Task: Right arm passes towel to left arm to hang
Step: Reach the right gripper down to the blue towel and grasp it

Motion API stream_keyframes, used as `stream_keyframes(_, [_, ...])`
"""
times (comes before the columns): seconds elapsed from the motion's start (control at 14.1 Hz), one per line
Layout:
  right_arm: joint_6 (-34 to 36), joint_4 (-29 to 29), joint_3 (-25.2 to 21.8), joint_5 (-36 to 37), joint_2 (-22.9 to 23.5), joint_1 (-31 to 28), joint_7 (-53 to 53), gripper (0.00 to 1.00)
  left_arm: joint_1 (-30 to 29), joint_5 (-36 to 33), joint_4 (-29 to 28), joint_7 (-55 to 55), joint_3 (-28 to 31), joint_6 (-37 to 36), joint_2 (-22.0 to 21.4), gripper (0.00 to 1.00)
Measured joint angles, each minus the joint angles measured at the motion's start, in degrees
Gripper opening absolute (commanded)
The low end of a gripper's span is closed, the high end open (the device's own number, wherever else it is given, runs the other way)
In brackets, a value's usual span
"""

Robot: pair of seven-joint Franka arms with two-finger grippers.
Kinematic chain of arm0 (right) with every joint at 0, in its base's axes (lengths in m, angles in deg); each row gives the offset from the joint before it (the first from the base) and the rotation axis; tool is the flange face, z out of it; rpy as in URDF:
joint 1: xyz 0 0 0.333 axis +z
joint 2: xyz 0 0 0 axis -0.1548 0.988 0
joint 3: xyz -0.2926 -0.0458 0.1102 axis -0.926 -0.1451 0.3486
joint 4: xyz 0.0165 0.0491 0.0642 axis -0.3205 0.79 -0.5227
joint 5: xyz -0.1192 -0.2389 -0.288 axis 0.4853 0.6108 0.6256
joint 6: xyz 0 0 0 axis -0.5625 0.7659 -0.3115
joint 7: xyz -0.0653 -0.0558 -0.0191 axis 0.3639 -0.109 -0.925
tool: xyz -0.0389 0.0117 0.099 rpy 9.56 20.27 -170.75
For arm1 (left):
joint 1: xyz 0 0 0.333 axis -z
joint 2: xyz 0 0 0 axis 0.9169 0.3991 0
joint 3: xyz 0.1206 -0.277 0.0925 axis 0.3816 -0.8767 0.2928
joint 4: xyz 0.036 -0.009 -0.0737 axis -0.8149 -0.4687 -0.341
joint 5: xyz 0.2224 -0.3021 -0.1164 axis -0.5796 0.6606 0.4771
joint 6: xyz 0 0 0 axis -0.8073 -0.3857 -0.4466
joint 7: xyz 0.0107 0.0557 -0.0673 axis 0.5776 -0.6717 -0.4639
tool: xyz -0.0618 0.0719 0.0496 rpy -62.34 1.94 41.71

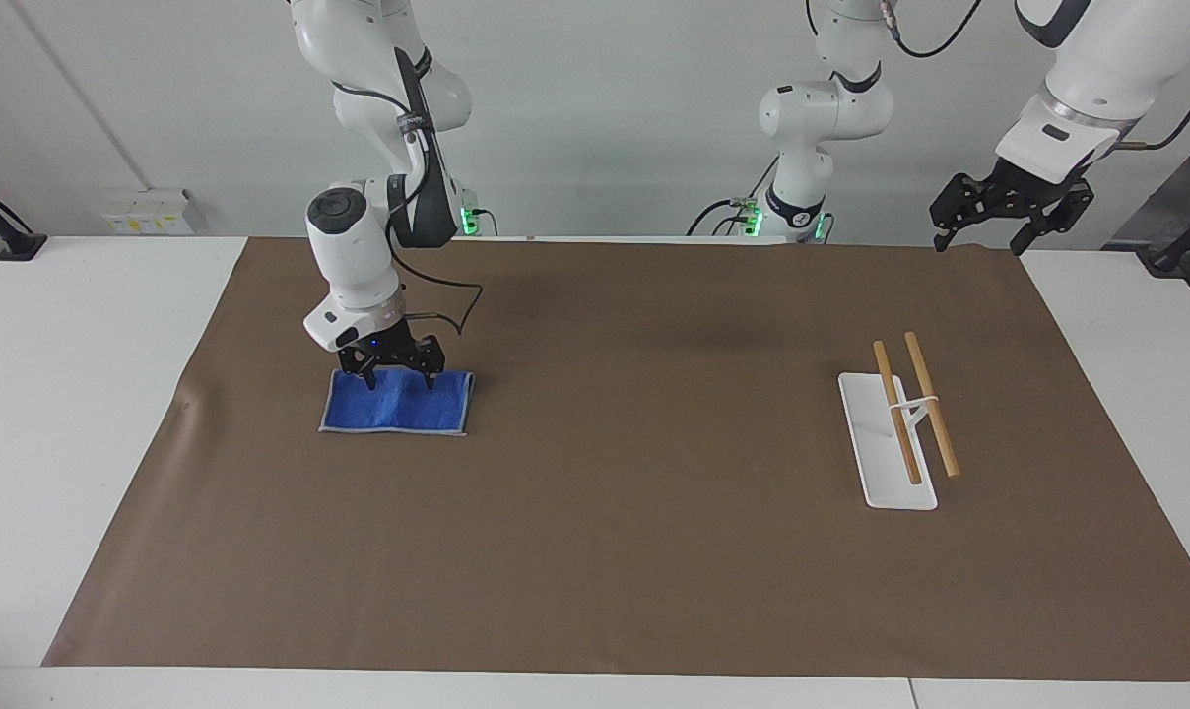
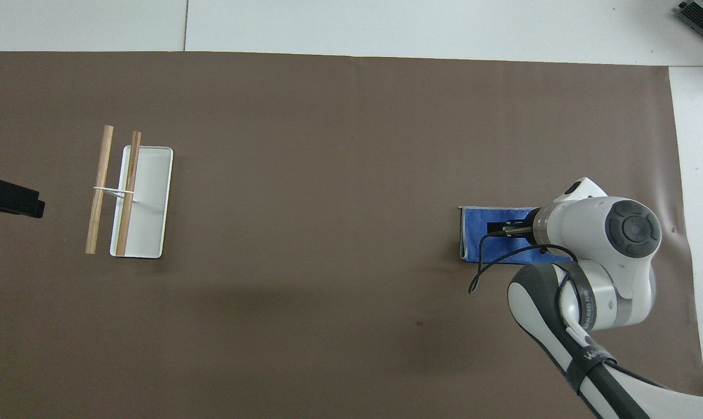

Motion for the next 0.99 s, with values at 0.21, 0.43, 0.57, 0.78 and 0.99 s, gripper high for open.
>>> stream_keyframes(0.21, [-4.31, 1.66, -0.03, 0.00, 0.93, -0.49, 0.62, 1.00, 0.00, 0.00, 0.00, 0.00, 0.00, 0.00, 0.00, 1.00])
stream_keyframes(0.43, [-5.03, 2.34, 0.00, 0.00, 1.43, -0.48, 0.66, 1.00, 0.00, 0.00, 0.00, 0.00, 0.00, 0.00, 0.00, 1.00])
stream_keyframes(0.57, [-5.03, 2.36, 0.00, 0.00, 1.45, -0.48, 1.00, 0.90, 0.00, 0.00, 0.00, 0.00, 0.00, 0.00, 0.00, 1.00])
stream_keyframes(0.78, [-5.03, 2.50, 0.00, 0.00, 1.60, -0.49, 1.31, 0.50, 0.00, 0.00, 0.00, 0.00, 0.00, 0.00, 0.00, 1.00])
stream_keyframes(0.99, [-5.03, 2.60, 0.00, -0.01, 1.92, -0.49, 1.31, 0.00, 0.00, 0.00, 0.00, 0.00, 0.00, 0.00, 0.00, 1.00])
